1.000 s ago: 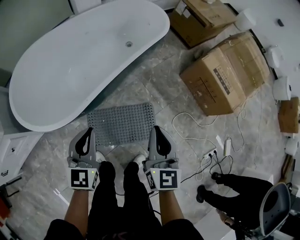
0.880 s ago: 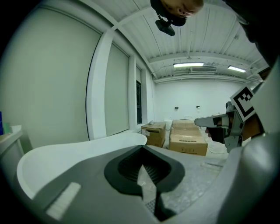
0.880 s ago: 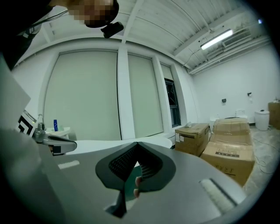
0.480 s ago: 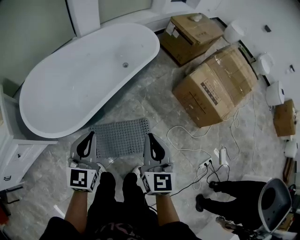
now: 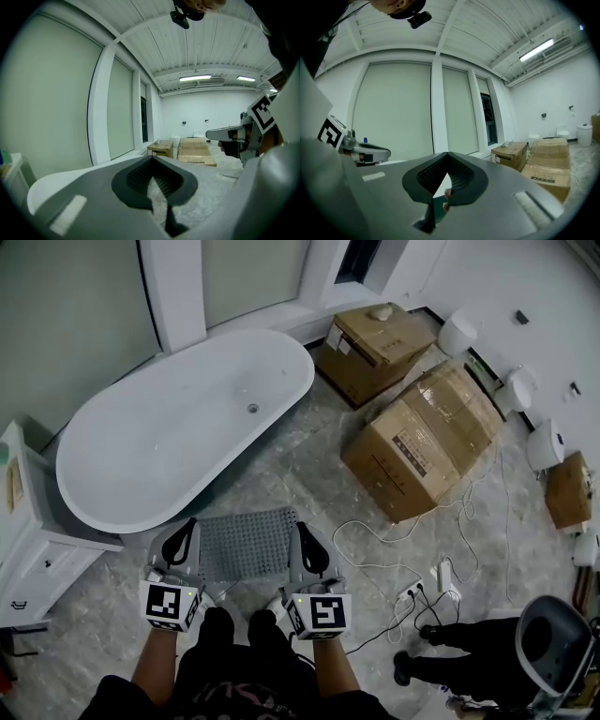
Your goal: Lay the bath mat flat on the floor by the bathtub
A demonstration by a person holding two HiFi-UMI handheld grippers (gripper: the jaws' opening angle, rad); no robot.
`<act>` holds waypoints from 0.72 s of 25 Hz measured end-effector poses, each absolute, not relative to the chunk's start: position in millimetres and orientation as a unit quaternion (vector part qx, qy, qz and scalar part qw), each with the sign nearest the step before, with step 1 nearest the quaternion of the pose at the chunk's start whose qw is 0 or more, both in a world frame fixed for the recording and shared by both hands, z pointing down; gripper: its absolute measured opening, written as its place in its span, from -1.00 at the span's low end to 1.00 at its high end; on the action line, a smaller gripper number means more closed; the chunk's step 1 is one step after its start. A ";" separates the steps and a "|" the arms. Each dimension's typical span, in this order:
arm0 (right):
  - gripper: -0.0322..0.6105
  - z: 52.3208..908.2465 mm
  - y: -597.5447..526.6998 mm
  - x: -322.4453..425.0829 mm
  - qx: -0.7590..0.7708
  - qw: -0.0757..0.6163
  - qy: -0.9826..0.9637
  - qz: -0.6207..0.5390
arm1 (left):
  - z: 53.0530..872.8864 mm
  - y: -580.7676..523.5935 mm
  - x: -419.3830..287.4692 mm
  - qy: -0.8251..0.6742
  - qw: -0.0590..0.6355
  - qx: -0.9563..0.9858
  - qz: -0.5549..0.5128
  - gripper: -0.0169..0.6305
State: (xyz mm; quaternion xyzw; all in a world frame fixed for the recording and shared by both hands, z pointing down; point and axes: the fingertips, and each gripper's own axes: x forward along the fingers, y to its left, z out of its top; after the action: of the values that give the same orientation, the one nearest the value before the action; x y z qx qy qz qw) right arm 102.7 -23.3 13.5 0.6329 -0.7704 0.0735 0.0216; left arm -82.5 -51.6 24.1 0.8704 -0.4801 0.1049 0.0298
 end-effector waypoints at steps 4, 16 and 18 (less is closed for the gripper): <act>-0.83 5.3 -21.1 105.5 0.630 0.013 -0.772 0.080 | 15.4 -50.6 -77.7 -0.481 0.031 0.871 0.092 -0.95; -0.83 -7.9 -17.5 124.1 0.616 0.001 -0.785 0.065 | -10.5 -44.6 -77.6 -0.507 0.017 0.859 0.069 -0.95; -0.83 -6.8 -15.7 123.8 0.612 0.002 -0.788 0.066 | -10.9 -39.1 -72.9 -0.504 0.000 0.861 0.073 -0.95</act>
State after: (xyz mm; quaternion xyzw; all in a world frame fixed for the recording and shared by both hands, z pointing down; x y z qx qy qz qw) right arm 123.8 -15.7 -6.8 0.6121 -0.7880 0.0662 0.0017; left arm -72.9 -39.1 -10.9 0.8607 -0.5038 0.0734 -0.0005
